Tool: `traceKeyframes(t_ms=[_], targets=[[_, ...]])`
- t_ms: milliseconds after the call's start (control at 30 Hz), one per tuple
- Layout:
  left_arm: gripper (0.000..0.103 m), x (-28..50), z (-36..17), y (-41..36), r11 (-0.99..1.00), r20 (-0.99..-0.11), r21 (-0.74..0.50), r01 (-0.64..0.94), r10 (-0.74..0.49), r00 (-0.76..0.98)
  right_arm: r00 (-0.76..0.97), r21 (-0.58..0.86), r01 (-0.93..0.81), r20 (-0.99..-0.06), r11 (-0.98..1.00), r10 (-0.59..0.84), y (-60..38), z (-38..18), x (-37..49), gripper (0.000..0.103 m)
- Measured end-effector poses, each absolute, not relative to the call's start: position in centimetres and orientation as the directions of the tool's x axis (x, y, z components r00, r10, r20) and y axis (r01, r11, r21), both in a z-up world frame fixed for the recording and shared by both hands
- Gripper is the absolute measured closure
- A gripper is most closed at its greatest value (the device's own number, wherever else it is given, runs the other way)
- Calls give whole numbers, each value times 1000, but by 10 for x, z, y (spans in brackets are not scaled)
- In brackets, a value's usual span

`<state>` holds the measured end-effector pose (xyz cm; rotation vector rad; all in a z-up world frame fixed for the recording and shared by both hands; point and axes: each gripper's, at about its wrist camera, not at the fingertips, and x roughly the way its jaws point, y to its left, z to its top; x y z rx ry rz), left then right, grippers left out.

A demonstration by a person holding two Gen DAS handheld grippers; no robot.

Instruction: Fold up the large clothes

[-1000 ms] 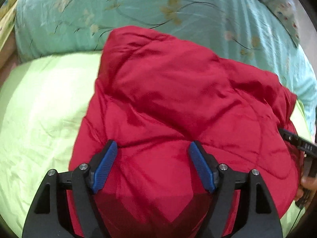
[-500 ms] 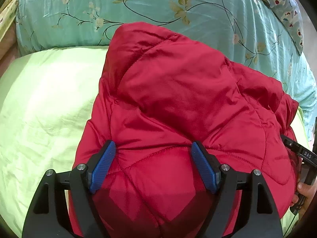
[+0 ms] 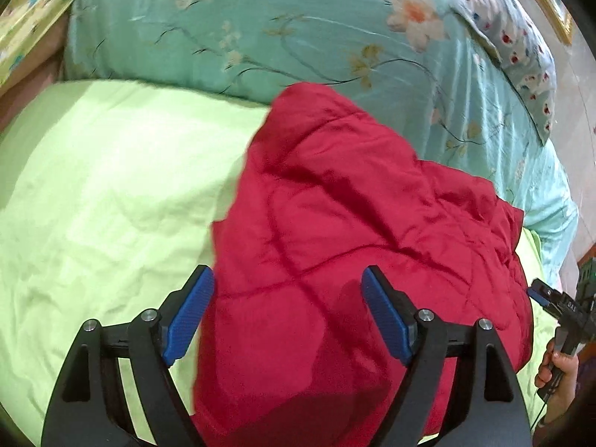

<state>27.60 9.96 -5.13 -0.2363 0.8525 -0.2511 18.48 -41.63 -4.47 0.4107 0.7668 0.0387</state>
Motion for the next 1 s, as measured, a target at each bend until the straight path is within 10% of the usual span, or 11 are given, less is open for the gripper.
traceKeyframes(t_ms=[733, 1000], targets=[[15, 311, -107, 110, 742, -630, -658, 132, -638, 443, 596, 676, 130, -638, 725, 488, -443, -120, 215, 12], [50, 293, -82, 104, 744, -611, -632, 216, -650, 451, 596, 684, 107, -625, 722, 504, -437, -103, 204, 59]])
